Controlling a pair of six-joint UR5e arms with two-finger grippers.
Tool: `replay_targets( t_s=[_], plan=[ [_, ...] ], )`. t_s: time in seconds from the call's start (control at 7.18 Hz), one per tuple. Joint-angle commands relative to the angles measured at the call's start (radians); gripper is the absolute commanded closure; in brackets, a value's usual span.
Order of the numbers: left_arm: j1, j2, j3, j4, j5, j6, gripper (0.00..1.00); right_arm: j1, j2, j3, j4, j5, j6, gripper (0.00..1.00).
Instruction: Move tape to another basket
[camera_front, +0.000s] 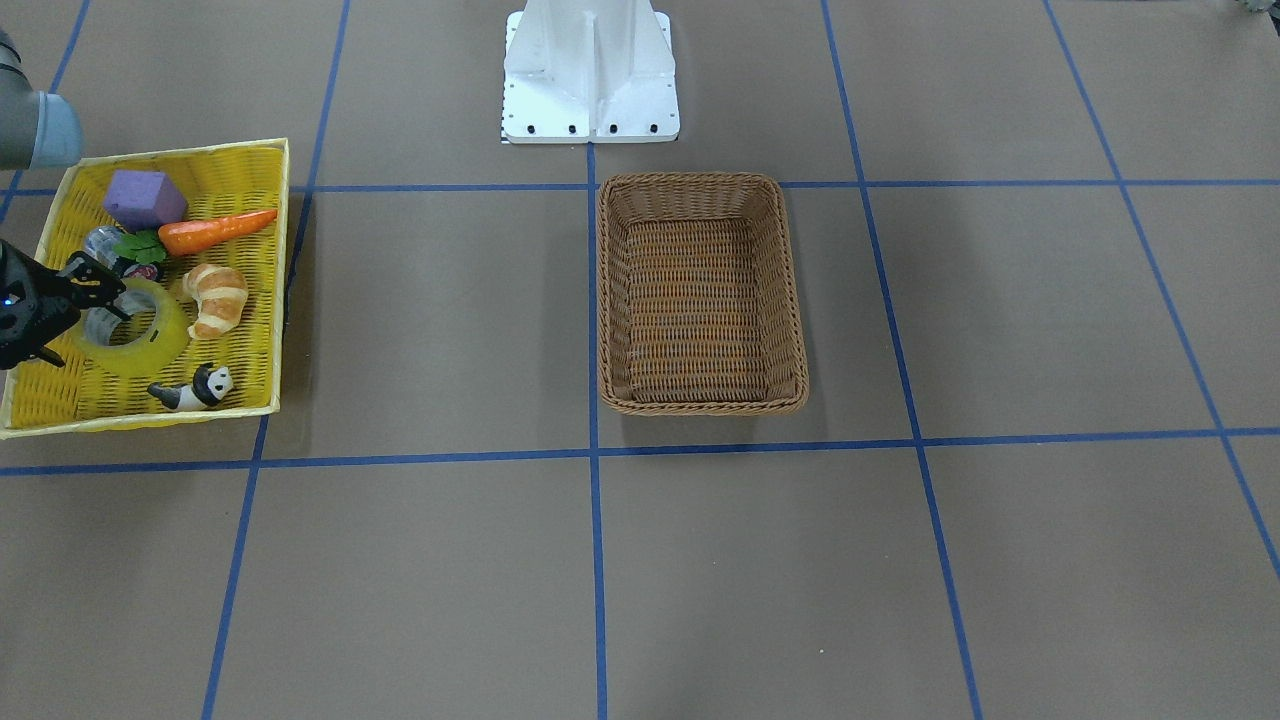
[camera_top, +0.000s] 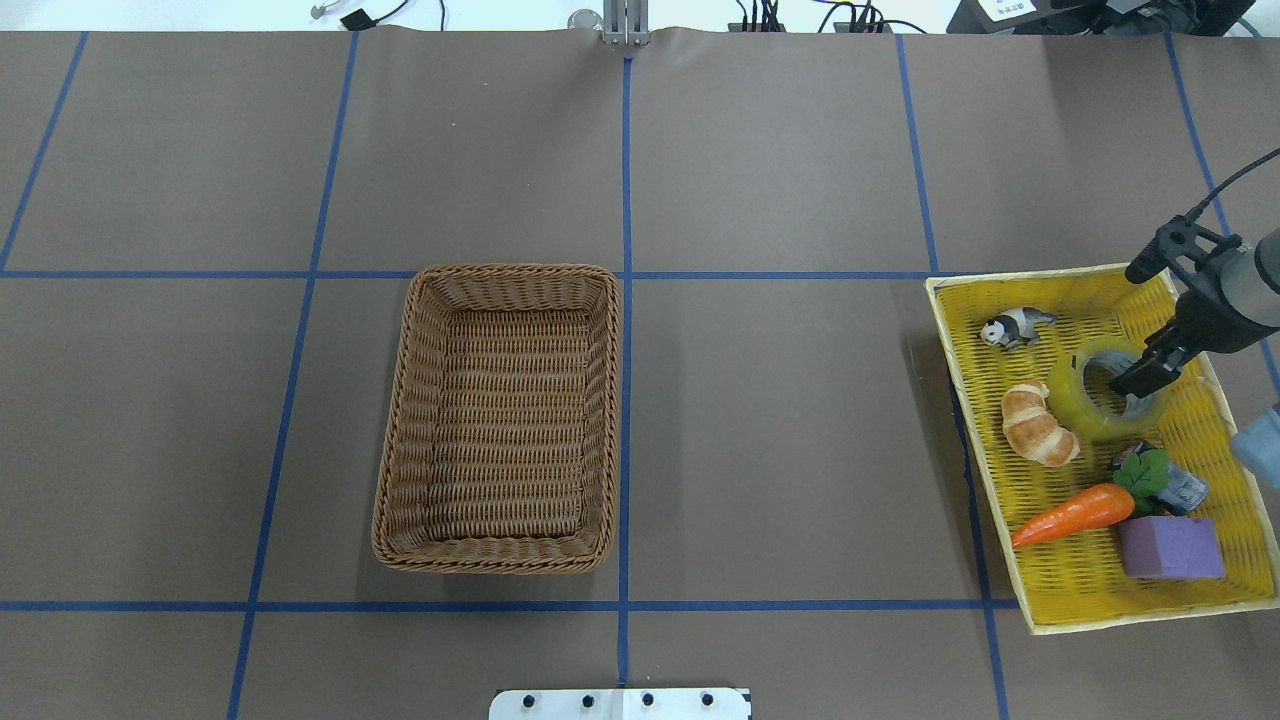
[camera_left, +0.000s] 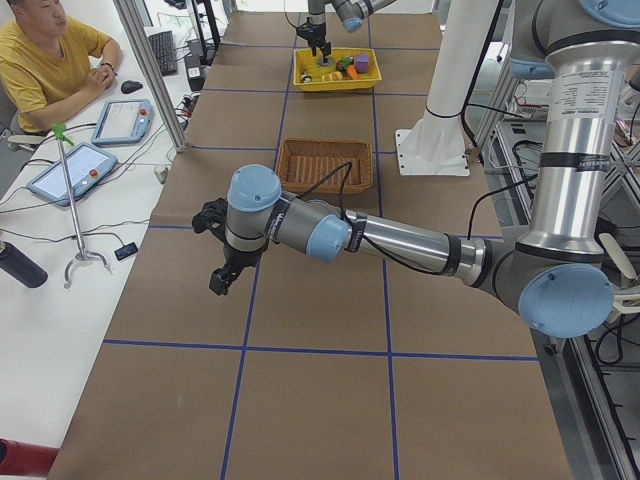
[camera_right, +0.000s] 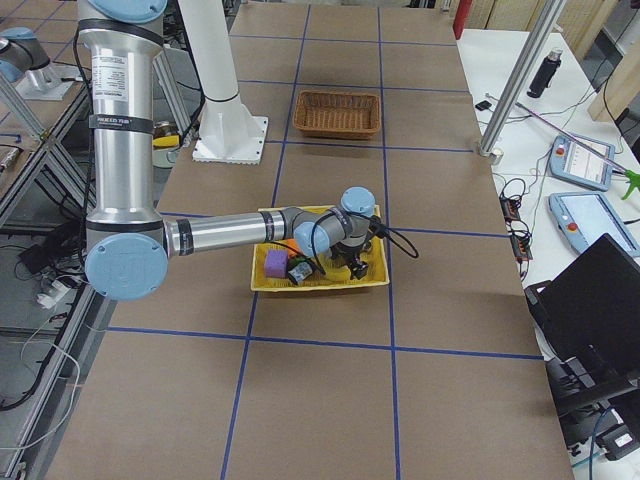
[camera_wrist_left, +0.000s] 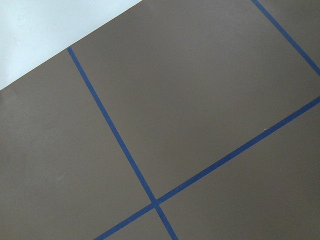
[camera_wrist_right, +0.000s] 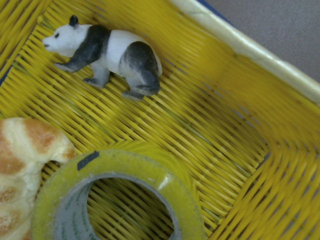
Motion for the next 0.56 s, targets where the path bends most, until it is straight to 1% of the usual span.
replay_targets(
  t_s=[0.0, 0.14, 0.28, 0.42],
  plan=[
    [0.0, 0.001, -0.002, 0.0, 0.0, 0.001, 0.01, -0.009, 0.007, 0.009, 0.017, -0.008, -0.003, 1.0],
    [-0.001, 0.001, -0.001, 0.0, 0.0, 0.001, 0.01, -0.008, 0.005, 0.009, 0.052, -0.02, -0.003, 1.0],
    [-0.002, 0.001, -0.002, 0.0, -0.002, 0.001, 0.01, -0.005, 0.004, 0.008, 0.063, -0.022, 0.002, 1.0],
    [-0.002, 0.001, -0.004, 0.0, -0.002, 0.001, 0.01, 0.026, 0.01, 0.012, 0.063, -0.018, 0.005, 1.0]
  ],
)
